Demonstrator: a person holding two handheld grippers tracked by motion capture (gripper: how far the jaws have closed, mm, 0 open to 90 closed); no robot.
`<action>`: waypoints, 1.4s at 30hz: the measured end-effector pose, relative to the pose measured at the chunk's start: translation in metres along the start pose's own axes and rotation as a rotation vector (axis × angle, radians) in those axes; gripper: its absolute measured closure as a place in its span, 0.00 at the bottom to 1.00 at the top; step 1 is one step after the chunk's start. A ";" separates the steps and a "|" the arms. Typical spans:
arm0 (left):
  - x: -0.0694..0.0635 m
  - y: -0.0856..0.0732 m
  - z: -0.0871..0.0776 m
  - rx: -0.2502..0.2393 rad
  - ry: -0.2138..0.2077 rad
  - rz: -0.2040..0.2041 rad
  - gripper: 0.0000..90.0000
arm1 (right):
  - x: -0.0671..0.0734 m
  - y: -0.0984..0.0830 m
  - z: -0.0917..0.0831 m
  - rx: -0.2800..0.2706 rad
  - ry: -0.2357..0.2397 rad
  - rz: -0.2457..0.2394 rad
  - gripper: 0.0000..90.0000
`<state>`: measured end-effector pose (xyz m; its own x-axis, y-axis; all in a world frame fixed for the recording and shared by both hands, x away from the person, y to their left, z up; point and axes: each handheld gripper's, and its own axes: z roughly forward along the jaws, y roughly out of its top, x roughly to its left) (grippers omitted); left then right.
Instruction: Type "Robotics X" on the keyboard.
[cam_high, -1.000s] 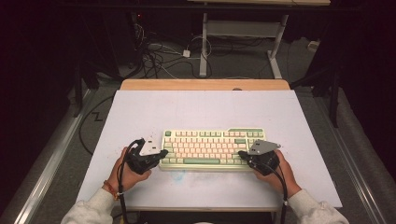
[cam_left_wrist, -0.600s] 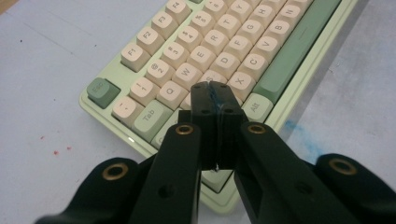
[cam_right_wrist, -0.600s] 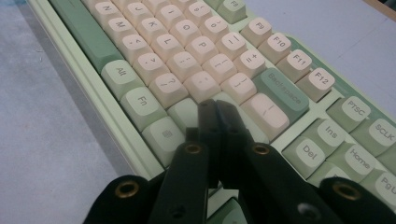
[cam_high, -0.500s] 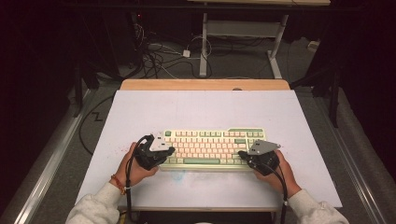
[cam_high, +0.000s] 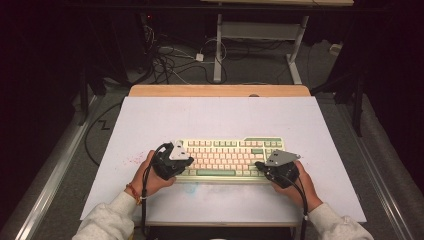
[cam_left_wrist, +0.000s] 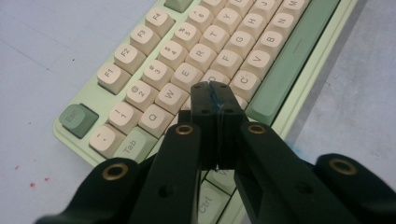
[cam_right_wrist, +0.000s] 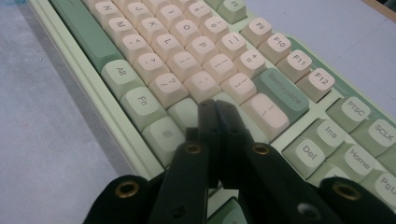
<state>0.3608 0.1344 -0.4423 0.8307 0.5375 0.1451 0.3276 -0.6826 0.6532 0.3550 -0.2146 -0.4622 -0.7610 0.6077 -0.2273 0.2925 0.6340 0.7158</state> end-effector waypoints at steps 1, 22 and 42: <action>0.000 0.001 0.001 0.002 -0.003 0.001 0.96 | 0.000 0.000 0.000 0.000 0.000 0.000 1.00; -0.006 0.011 0.019 0.032 -0.040 0.036 0.96 | 0.000 0.000 0.000 -0.001 0.000 -0.002 1.00; -0.006 0.012 0.022 0.040 -0.040 0.044 0.95 | 0.000 0.000 0.000 -0.002 -0.001 -0.002 1.00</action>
<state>0.3693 0.1121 -0.4520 0.8617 0.4870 0.1427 0.3076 -0.7248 0.6164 0.3549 -0.2147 -0.4624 -0.7608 0.6069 -0.2297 0.2897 0.6343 0.7167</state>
